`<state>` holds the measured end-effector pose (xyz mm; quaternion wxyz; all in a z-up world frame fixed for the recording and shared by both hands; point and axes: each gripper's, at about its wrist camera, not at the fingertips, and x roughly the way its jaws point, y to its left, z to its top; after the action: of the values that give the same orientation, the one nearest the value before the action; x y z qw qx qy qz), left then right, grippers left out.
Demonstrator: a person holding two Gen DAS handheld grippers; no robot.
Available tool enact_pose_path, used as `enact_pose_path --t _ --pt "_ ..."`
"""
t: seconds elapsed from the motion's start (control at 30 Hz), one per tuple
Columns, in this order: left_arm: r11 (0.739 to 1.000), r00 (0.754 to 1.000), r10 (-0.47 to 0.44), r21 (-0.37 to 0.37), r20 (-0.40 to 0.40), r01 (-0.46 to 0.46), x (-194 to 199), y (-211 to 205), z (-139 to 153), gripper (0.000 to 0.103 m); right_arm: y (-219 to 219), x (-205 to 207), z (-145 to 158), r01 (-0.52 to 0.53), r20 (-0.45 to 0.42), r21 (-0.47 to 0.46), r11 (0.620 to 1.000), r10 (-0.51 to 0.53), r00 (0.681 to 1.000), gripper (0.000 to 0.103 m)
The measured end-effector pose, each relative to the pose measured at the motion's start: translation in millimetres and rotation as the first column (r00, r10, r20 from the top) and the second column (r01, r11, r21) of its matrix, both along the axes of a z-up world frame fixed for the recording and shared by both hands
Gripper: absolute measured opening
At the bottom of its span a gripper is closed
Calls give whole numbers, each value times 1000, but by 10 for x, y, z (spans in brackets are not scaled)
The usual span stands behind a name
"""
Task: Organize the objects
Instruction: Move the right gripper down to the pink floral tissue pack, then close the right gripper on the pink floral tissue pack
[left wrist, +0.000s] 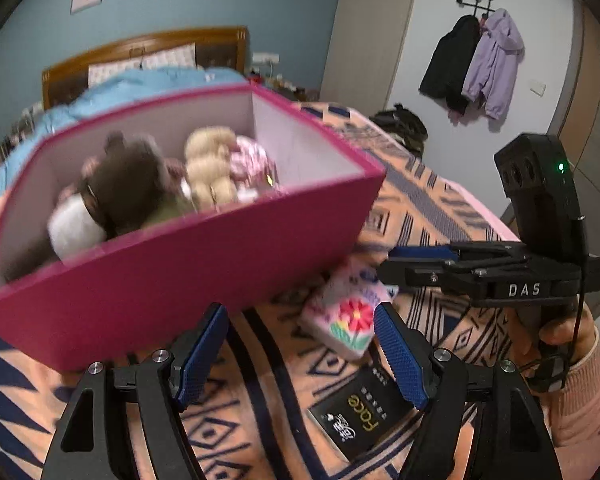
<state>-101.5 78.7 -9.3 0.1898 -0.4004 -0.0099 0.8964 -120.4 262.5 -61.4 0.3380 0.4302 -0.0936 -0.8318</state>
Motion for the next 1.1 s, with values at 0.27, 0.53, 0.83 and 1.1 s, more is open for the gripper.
enact_pose_path --t 0.27,0.53,0.83,1.1 --pt "999 994 -31 36 104 28 -53 84 -288 62 -59 8 -169 -4 66 -5 1000 5 998 49" --pt "998 988 -35 59 148 26 -26 1 -391 55 -199 164 -192 -80 106 -53 995 85 991 49" --pt "994 982 -46 105 184 27 -70 -36 -452 45 -160 98 -210 -41 103 -41 998 45 994 49" --pt "991 978 -56 131 199 30 -123 -3 -457 41 -199 111 -237 -55 98 -37 998 58 994 36"
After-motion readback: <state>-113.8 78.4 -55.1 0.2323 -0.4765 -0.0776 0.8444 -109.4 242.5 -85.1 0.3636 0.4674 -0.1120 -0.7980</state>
